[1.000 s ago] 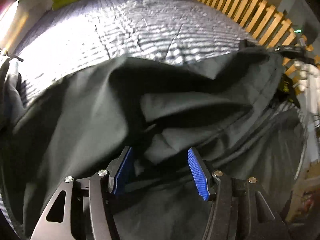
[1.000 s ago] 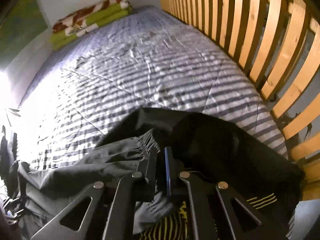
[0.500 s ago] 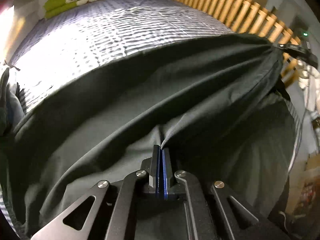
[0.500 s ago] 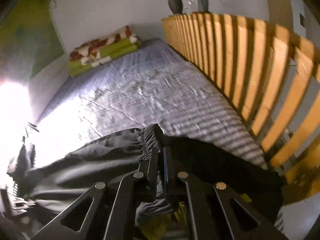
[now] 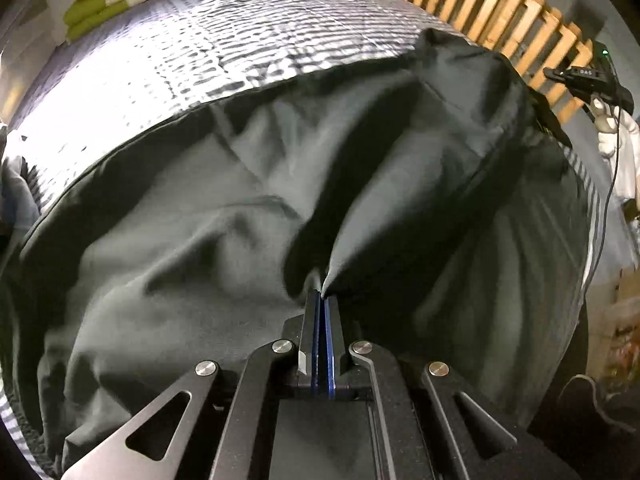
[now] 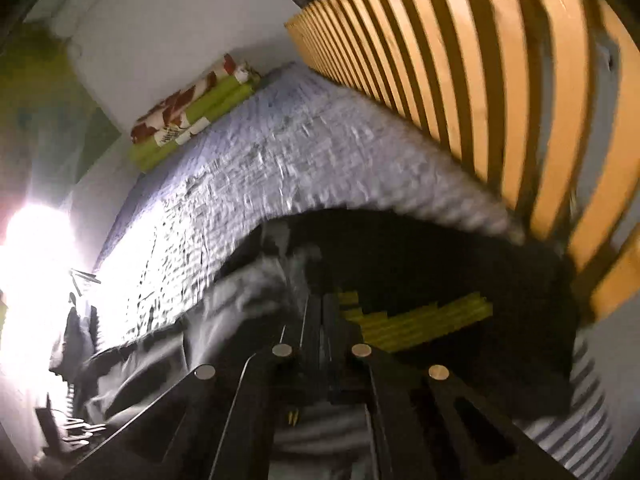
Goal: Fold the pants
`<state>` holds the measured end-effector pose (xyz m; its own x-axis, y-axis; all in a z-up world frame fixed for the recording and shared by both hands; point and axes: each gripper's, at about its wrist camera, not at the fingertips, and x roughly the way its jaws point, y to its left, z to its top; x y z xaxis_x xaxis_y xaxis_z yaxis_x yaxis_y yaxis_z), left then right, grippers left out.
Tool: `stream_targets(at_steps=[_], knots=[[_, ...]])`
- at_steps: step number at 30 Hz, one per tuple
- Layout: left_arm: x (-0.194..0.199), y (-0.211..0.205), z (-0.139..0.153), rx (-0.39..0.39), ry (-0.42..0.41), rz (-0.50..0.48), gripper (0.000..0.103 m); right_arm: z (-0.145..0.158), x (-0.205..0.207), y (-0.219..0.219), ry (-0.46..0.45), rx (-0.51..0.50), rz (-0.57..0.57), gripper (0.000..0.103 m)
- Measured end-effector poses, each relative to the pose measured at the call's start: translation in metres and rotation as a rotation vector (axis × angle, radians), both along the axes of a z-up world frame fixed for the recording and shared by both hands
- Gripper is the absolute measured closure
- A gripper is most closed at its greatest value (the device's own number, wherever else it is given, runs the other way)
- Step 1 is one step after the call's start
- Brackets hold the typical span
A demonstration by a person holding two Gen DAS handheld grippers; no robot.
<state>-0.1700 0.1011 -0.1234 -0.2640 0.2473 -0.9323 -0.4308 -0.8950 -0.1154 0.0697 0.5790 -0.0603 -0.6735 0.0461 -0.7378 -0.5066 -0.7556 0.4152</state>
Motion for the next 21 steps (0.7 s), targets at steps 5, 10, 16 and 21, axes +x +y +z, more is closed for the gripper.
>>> stream_targets(at_steps=[5,10,16,21], knots=[[0.005,-0.002,-0.012,0.013,-0.057,0.023,0.102,-0.034,0.019,-0.034,-0.086,-0.077,0.03,0.094],[0.014,0.001,-0.012,-0.001,-0.049,0.027,0.102,-0.044,0.041,-0.098,-0.129,0.037,0.165,0.094],[0.014,0.005,-0.015,-0.036,-0.058,0.035,0.101,-0.041,0.047,-0.139,-0.102,0.161,0.206,0.091],[0.018,0.002,-0.017,-0.015,-0.072,0.054,0.099,-0.056,0.047,-0.168,-0.187,0.185,0.273,0.09]])
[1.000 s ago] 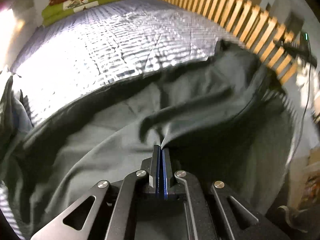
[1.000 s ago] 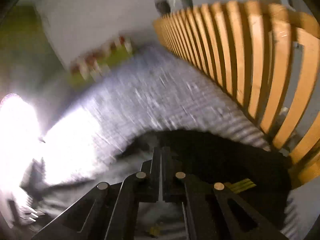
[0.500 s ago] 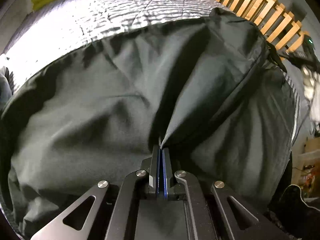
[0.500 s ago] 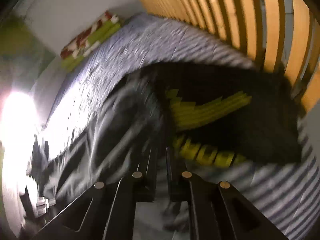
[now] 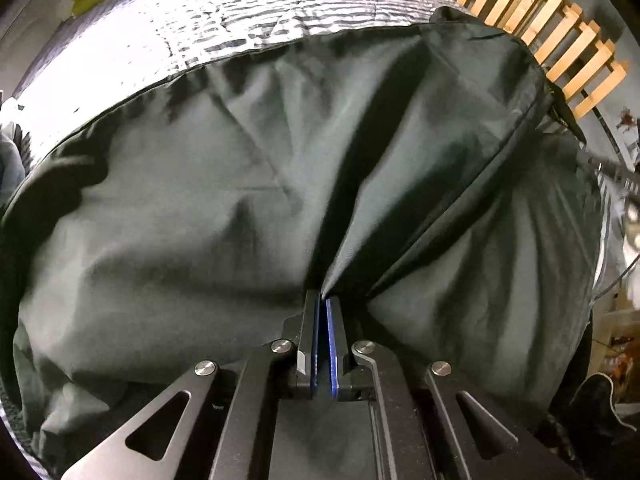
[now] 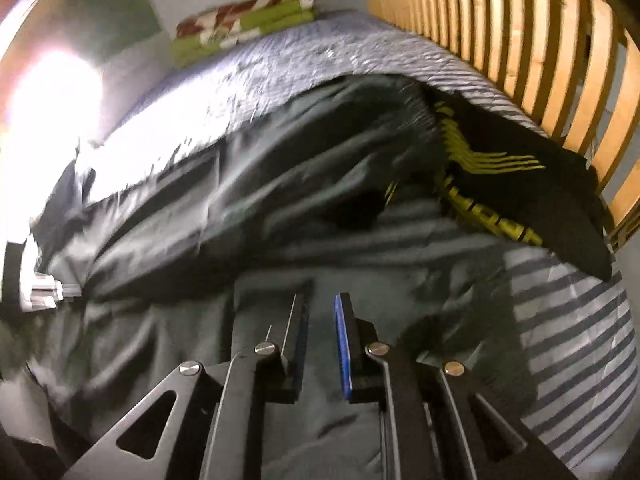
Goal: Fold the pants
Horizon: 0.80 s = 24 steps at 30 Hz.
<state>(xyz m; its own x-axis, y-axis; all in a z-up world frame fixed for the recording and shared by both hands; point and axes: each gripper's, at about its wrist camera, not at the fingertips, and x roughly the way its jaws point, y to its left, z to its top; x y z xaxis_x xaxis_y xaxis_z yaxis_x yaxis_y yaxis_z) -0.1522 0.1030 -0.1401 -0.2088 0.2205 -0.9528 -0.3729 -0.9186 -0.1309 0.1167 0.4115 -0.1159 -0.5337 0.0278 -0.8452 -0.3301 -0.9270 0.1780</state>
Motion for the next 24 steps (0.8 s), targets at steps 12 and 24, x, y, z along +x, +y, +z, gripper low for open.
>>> stream_targets(at_steps=[12,24], knots=[[0.045,-0.044,0.04,0.109,0.109,0.117,0.072,-0.038,-0.005,-0.046,-0.148,0.094,0.02,0.067],[0.101,-0.094,0.029,0.137,0.127,0.275,0.072,-0.005,0.004,-0.083,-0.08,0.144,-0.046,0.065]])
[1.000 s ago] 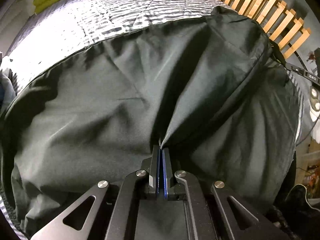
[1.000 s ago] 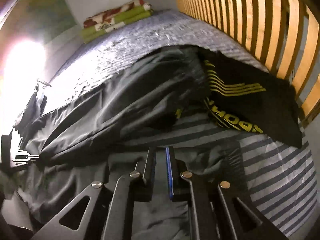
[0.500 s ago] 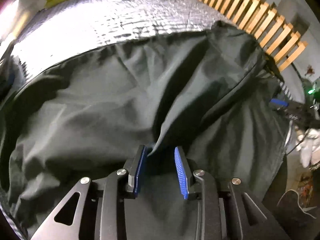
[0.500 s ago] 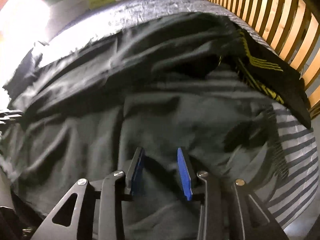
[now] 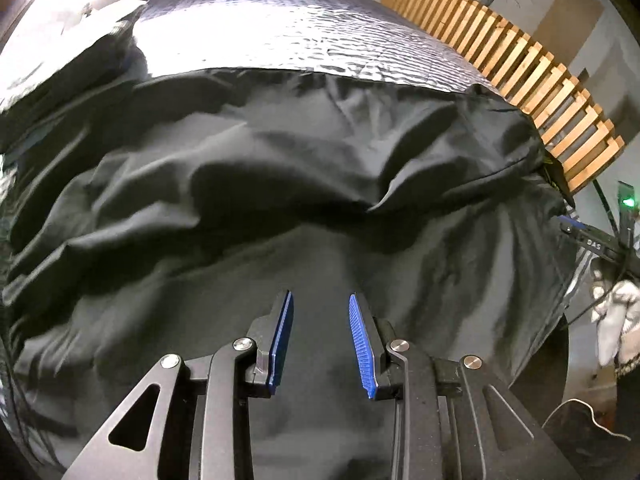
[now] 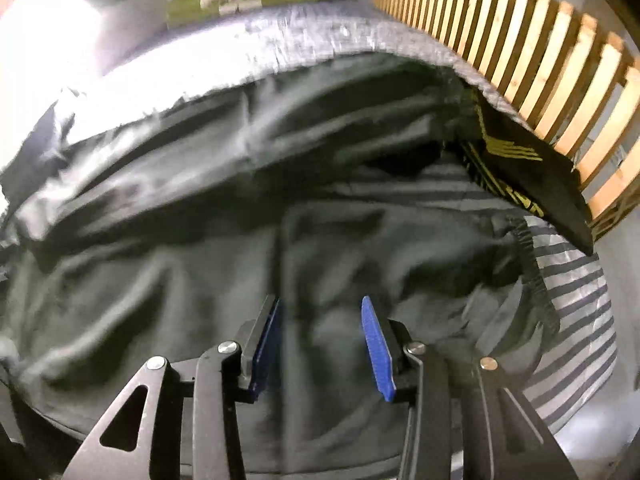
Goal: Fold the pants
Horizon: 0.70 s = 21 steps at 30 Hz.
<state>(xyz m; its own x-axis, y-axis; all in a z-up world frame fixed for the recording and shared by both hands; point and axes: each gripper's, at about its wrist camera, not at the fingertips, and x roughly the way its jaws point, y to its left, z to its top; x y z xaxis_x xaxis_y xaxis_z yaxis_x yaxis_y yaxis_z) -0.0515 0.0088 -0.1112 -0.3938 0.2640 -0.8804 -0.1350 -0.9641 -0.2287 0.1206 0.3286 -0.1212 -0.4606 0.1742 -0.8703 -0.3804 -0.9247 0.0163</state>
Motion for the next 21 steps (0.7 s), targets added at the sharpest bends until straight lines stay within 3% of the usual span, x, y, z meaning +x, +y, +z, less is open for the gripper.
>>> stream_targets(at_steps=[4,8,13,17,21], knots=[[0.001,-0.004,-0.006,0.026,-0.005,0.025,0.071,0.011,0.007,-0.029,0.044,-0.004,0.007,0.065],[0.002,-0.001,-0.012,0.021,-0.014,0.013,0.065,0.007,0.003,-0.066,0.03,0.037,0.046,0.065],[0.003,0.003,-0.023,0.023,-0.034,0.016,0.064,-0.005,-0.004,-0.093,-0.019,-0.015,0.094,0.065],[0.005,0.004,-0.041,0.019,-0.08,0.021,0.057,-0.007,-0.006,-0.112,-0.03,0.005,0.124,0.065],[0.006,0.008,-0.042,0.02,-0.063,0.011,0.048,-0.004,-0.006,-0.124,-0.017,0.014,0.153,0.065]])
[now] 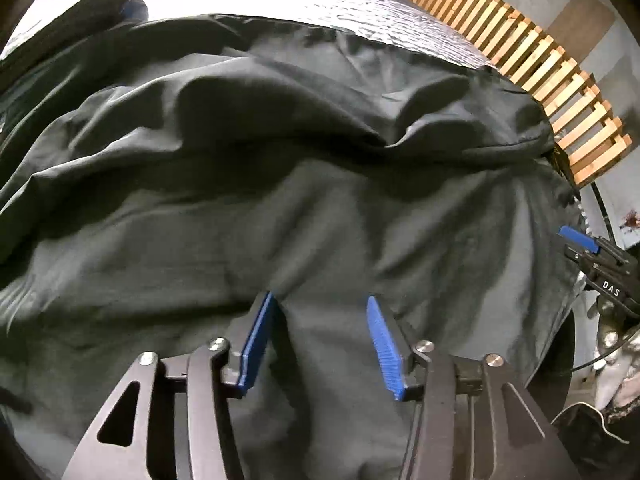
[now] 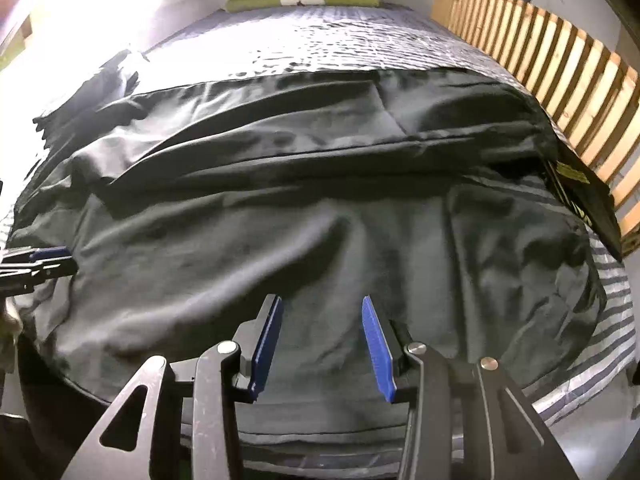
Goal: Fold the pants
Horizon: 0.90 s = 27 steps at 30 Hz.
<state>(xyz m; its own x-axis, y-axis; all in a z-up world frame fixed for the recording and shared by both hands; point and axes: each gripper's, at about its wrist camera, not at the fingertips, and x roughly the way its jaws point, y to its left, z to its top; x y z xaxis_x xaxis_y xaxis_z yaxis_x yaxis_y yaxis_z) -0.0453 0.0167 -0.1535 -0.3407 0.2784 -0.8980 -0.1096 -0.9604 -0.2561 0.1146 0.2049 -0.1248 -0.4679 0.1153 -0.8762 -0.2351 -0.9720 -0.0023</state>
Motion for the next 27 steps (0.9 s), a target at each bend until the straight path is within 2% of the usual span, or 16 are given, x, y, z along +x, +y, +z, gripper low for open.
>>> stream_targets(at_steps=[5,11,15,19,27], knots=[[0.0,0.011,0.0,-0.024,0.011,-0.031,0.035,0.005,-0.002,-0.007,0.01,0.01,0.012,0.065],[0.002,0.011,0.006,-0.036,-0.006,-0.017,0.035,0.006,-0.002,-0.011,0.012,0.007,0.019,0.065],[0.005,0.009,0.018,-0.035,0.014,-0.001,0.035,0.005,0.0,-0.013,0.016,-0.008,0.02,0.065],[0.005,0.008,0.027,-0.067,0.043,0.031,0.035,0.006,0.003,-0.016,0.027,-0.013,0.02,0.065],[0.004,0.002,0.04,-0.046,0.069,0.096,0.03,0.005,0.006,-0.017,0.037,-0.023,0.021,0.06]])
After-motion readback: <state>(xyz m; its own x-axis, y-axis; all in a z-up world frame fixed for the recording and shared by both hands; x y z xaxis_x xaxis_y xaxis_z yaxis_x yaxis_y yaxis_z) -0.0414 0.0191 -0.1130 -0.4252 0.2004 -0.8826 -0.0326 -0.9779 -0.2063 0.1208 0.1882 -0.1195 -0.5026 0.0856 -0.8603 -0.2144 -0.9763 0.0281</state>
